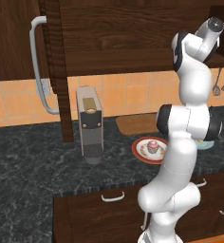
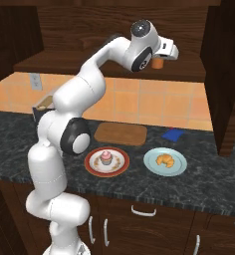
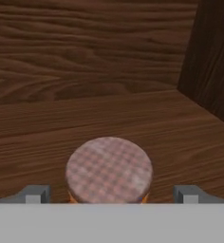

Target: From the different types of pastries on the counter, select a croissant and place it on the cutting board. Then retrieve a jar of jam from the cabinet and place it alongside the croissant on the cutting board.

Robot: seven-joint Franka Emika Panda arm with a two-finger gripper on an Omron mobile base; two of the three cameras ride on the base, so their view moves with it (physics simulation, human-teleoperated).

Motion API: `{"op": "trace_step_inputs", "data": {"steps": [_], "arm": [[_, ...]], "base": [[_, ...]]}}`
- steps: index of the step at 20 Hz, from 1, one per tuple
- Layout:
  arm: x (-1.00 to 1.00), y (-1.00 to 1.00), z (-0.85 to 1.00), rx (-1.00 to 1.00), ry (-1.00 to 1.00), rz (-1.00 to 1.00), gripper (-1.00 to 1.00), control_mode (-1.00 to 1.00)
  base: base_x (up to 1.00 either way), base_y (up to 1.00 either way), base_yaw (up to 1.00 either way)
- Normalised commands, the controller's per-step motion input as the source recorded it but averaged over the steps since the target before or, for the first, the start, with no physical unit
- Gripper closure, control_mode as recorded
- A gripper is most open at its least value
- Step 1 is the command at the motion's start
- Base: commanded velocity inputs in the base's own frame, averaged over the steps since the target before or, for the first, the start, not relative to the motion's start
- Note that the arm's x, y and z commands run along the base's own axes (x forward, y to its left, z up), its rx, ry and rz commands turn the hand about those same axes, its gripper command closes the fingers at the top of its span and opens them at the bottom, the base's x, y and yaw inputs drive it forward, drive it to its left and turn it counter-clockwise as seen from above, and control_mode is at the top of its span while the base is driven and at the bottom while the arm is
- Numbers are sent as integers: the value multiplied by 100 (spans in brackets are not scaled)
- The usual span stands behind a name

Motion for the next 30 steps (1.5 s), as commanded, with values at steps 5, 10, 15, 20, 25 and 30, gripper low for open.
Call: {"op": "trace_step_inputs", "data": {"steps": [5, 10, 15, 20, 25, 30], "arm": [[26, 0, -11, 0, 0, 0, -100, -100], [17, 0, -11, 0, 0, 0, 100, -100], [2, 0, -8, 0, 0, 2, 100, -100], [-12, 0, 0, 0, -1, 0, 100, -100], [-40, 13, 0, 0, -1, 0, 100, -100], [-56, 54, 0, 0, -5, 0, 100, -100]], "base": [[0, 0, 0], [0, 0, 0], [0, 0, 0], [0, 0, 0], [0, 0, 0], [0, 0, 0]]}}
